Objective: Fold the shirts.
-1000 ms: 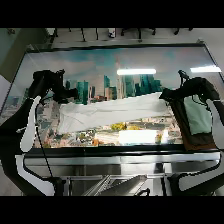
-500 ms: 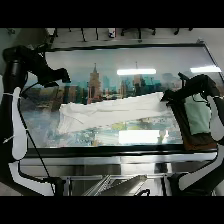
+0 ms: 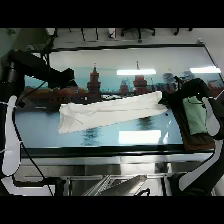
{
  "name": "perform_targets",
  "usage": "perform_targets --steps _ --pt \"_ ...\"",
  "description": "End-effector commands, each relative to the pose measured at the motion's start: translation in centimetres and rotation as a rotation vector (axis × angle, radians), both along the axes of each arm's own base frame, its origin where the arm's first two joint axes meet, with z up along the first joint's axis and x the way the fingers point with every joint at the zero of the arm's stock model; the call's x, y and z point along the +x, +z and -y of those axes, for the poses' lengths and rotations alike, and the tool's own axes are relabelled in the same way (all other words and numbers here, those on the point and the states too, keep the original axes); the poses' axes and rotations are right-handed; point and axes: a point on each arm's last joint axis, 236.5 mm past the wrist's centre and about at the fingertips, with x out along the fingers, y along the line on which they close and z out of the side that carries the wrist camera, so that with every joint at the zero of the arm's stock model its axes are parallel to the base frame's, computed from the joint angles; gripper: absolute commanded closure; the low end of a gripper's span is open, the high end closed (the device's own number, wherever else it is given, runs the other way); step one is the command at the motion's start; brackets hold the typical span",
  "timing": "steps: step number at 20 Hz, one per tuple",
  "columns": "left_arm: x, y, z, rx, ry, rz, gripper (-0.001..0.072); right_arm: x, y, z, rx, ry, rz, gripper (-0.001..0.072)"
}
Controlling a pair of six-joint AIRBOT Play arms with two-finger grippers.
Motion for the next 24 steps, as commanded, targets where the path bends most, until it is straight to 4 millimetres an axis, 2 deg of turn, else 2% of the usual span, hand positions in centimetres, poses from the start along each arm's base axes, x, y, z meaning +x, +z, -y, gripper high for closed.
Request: perform_targets --steps 1,3,5,6,7,10,12,15,19,22,24 --pt "-0.7 -2.5 3.8 -0.035 -0.047 0.007 0.0658 -0.2 -0.8 -0.4 0.001 0.022 -0.006 0.0694" --pt "-0.3 -4.4 5.8 -0.044 -0.04 0.039 0.0658 0.1 0.3 -0.3 -0.004 0.023 0.017 0.0696" --pt "0.1 -7.0 8.1 -0.048 -0.038 0.058 0.0658 0.3 2.8 -0.1 -0.011 0.028 0.056 0.0696" --pt "0.1 -8.8 9.4 -0.044 -0.049 0.051 0.0659 0.3 4.3 -0.2 -0.014 0.036 0.077 0.0696" --pt "-0.1 -10.6 10.8 -0.036 -0.069 0.041 0.0693 0.2 6.0 -0.3 -0.017 0.046 0.1 0.0696" --pt "-0.7 -16.1 16.0 -0.015 -0.144 -0.001 0.0694 -0.4 11.2 -0.5 -0.033 0.07 0.175 0.0696" --pt "-1.0 -18.7 19.5 -0.007 -0.202 -0.025 0.0694 -0.9 14.9 -0.8 -0.044 0.075 0.231 0.0696" --pt "-1.7 -20.7 23.5 -0.006 -0.272 -0.056 0.0695 -3.3 19.7 -1.8 -0.044 0.112 0.268 0.0696" --pt "-3.9 -22.3 26.4 0.015 -0.364 -0.132 0.0695 -5.5 25.1 -2.4 -0.07 0.12 0.362 0.0696" --pt "-4.6 -22.3 28.2 0.011 -0.399 -0.143 0.0695 -6.4 27.7 -2.7 -0.089 0.121 0.422 0.0697" --pt "-4.6 -21.4 28.7 -0.001 -0.397 -0.129 0.0695 -6.8 27.7 -2.8 -0.082 0.117 0.406 0.0696"
